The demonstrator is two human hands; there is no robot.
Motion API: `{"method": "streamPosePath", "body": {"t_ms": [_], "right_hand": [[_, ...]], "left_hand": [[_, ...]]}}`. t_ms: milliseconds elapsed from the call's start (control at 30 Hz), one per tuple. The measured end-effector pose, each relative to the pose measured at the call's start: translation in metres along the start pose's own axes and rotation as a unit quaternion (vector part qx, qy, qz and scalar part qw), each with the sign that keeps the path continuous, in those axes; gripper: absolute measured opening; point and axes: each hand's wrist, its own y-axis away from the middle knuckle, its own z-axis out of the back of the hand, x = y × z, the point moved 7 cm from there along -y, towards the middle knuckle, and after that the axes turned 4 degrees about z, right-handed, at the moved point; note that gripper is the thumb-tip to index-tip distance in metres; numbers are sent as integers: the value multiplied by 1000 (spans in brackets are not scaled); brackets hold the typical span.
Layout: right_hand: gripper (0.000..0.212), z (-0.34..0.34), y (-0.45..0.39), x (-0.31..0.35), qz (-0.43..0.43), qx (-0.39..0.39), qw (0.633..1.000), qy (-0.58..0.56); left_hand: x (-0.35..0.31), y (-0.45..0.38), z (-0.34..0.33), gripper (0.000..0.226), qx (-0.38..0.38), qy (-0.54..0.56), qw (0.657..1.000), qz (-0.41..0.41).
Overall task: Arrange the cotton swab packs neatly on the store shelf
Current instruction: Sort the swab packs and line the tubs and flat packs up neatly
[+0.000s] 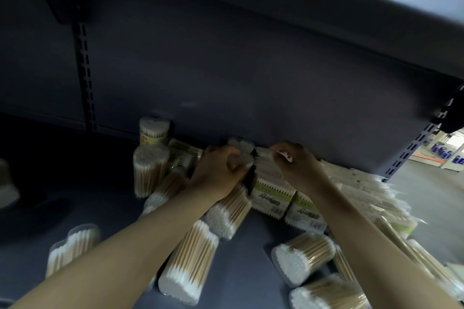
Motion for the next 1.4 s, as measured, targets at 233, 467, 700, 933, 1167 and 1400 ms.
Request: {"method": "streamPosePath", "body": {"t_ms": [233,467,700,933,1167,1400], "right_hand": [[35,-20,3,1,7,81,996,40],[42,-31,9,2,-3,120,992,45],[40,-30,9,1,0,115,992,58],[35,0,20,18,52,-30,998,33],[21,-8,49,54,146,11,988,-42],[41,-47,67,70,247,156,956,36]], "left_hand": [[-4,-1,3,26,-28,43,999,7],[-7,-7,-6,47,3,40,999,-4],[-5,-8,-6,64,24,49,998,11],[-6,-4,26,40,-13,-48,999,-7],[8,21,64,24,-63,-77,995,-16],[17,42,77,25,-45,-112,992,-25]]}}
